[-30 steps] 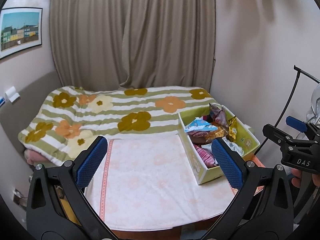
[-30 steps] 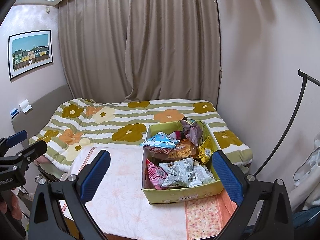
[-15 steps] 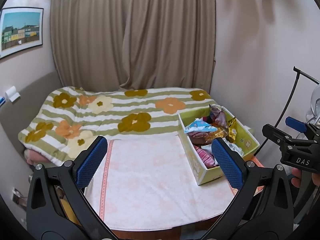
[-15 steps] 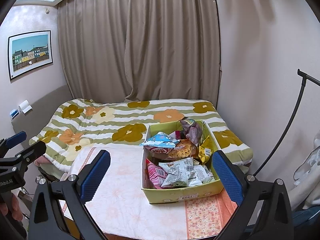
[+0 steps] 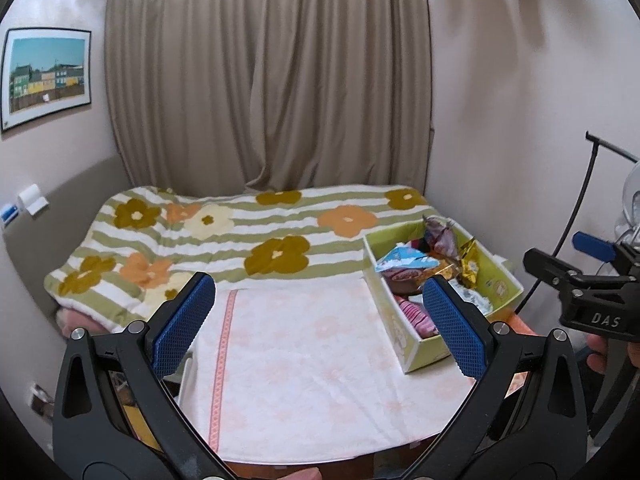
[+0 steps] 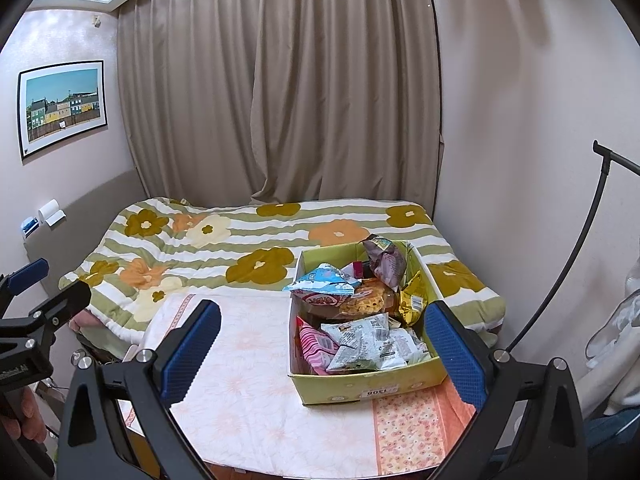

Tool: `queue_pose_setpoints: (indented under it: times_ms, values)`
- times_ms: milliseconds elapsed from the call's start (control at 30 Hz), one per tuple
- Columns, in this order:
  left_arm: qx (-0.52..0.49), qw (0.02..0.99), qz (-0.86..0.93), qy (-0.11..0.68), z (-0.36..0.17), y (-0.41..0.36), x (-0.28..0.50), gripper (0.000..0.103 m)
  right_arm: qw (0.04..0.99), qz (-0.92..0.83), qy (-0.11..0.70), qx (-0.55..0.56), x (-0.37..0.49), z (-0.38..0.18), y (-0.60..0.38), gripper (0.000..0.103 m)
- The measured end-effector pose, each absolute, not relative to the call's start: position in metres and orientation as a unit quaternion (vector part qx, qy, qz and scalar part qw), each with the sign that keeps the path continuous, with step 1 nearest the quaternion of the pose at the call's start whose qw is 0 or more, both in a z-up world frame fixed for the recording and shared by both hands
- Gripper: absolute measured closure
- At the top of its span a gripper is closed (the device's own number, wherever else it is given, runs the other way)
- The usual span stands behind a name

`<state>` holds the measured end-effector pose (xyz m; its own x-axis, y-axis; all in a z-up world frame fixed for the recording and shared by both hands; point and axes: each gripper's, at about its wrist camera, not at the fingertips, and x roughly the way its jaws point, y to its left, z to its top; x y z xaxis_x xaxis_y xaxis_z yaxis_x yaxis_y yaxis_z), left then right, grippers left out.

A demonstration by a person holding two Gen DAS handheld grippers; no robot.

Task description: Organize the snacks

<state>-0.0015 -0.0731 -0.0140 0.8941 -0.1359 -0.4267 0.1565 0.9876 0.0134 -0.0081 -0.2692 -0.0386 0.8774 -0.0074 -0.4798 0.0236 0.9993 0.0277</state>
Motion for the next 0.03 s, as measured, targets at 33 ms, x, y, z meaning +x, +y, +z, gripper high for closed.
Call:
queue_pose_setpoints:
  times_ms: [33]
  values:
    - [0.022, 0.973, -0.077, 0.217, -0.0139, -0.0716, -0.0020, 0.000, 0.969, -0.008, 0.248, 0.016, -0.0081, -0.0387, -0.2693, 0.001]
